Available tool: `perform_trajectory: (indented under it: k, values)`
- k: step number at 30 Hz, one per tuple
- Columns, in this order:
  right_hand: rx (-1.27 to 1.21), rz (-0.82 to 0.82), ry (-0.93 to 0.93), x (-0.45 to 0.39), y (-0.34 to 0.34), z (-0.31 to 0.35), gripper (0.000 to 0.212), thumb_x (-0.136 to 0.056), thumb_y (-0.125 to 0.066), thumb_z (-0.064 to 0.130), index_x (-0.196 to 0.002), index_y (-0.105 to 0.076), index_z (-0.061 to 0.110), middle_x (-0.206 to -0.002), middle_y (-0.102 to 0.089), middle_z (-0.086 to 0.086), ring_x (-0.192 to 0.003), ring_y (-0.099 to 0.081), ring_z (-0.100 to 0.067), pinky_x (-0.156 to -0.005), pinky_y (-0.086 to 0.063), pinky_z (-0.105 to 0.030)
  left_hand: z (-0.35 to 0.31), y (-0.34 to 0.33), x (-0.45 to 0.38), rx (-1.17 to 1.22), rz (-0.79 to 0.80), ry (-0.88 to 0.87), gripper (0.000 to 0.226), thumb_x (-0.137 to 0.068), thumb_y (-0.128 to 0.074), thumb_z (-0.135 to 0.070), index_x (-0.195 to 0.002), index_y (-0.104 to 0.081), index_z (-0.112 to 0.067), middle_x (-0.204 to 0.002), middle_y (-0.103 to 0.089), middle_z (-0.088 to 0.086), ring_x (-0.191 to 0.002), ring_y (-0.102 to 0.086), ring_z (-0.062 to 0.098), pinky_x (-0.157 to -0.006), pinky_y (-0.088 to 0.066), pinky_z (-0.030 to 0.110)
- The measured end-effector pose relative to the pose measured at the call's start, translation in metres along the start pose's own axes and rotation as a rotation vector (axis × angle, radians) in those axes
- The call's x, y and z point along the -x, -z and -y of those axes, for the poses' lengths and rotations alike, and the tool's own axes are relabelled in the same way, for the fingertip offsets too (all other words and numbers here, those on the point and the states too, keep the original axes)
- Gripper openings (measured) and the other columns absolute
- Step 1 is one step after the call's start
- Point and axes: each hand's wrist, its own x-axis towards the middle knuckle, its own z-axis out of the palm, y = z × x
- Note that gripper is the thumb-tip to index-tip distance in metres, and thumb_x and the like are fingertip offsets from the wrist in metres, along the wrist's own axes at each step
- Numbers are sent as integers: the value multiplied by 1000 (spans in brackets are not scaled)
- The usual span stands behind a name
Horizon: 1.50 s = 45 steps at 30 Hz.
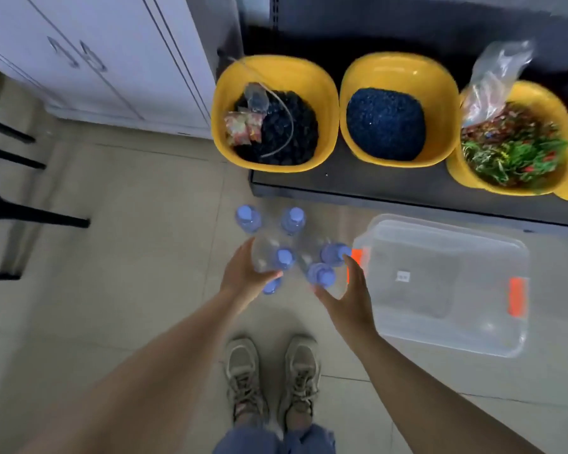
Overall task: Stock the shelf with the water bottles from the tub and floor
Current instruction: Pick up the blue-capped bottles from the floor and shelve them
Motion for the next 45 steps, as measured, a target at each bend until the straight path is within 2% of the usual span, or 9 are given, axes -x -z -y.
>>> perform_trajectory:
  k: [3, 8, 11, 15, 24, 30, 37, 42, 45]
  values:
    - [-50, -54, -93, -23, -40, -48, 85, -73, -77, 33, -143, -29, 22, -146, -37, 3, -133, -38, -15, -106, -34, -31, 40, -33, -39, 58, 27, -6, 55, -68, -76, -24, -118, -52, -18, -109, -63, -2, -98, -58, 15, -78, -42, 12]
    - [-135, -144, -197, -54, -87, -99, 83, -73, -78, 29, -142, -32, 23, -143, -42, 3, -130, -42, -15, -108, -34, -37, 87, -70, -91, 38, 115, -34, 60, -76, -75, -27, -126, -42, -36, -117, -55, -14, -112, -50, 10, -90, -32, 16]
    - [-205, -225, -221, -70, -98, -112, 72, -75, -76, 23, -137, -40, 27, -135, -49, 11, -121, -47, -8, -102, -35, -23, 103, -81, -115, -53, 121, -26, 79, -74, -75, -38, -142, -33, -31, -139, -47, -8, -128, -43, 11, -98, -28, 17]
    - [-260, -256, -212, -80, -98, -118, 54, -79, -72, 19, -127, -51, 28, -118, -52, 23, -107, -47, 6, -82, -28, 5, 111, -89, -134, -39, 144, -104, 70, -76, -76, -28, -138, -43, -26, -126, -50, -20, -120, -46, 1, -91, -27, 1]
    - [-296, -224, -161, -77, -91, -106, 38, -79, -72, 18, -105, -54, 38, -105, -57, 25, -97, -50, 9, -80, -31, 6, 105, -97, -136, 64, 131, -155, 39, -76, -73, -22, -113, -60, -19, -106, -63, -8, -90, -58, -9, -87, -45, 15]
    - [-310, -186, -84, -50, -61, -65, 37, -79, -72, 20, -111, -58, 33, -106, -53, 37, -97, -48, 24, -81, -30, 6, 70, -71, -101, 93, 18, -133, 28, -74, -64, -36, -102, -60, -36, -93, -65, -19, -96, -62, 11, -90, -49, 31]
    - [-317, -170, 54, -8, 14, 31, 33, -79, -72, 20, -99, -57, 42, -102, -61, 25, -97, -56, 7, -84, -40, -7, -21, -12, -30, 48, -50, -270, 25, -84, -67, -22, -107, -59, -29, -90, -56, -33, -85, -53, -21, -73, -34, -4]
    - [-293, -154, 160, 28, 85, 115, 38, -80, -71, 17, -91, -52, 47, -92, -59, 30, -89, -54, 16, -74, -39, -2, -105, 36, 30, 104, -126, -342, 28, -76, -69, -33, -102, -62, -27, -97, -64, -12, -92, -58, 5, -72, -37, 0]
    - [-282, -184, 202, 51, 124, 160, 33, -80, -71, 22, -107, -60, 38, -105, -63, 21, -99, -57, 0, -88, -44, -21, -153, 65, 67, 133, -151, -402, 26, -70, -66, -39, -95, -61, -37, -97, -65, -15, -91, -59, -1, -77, -40, 7]
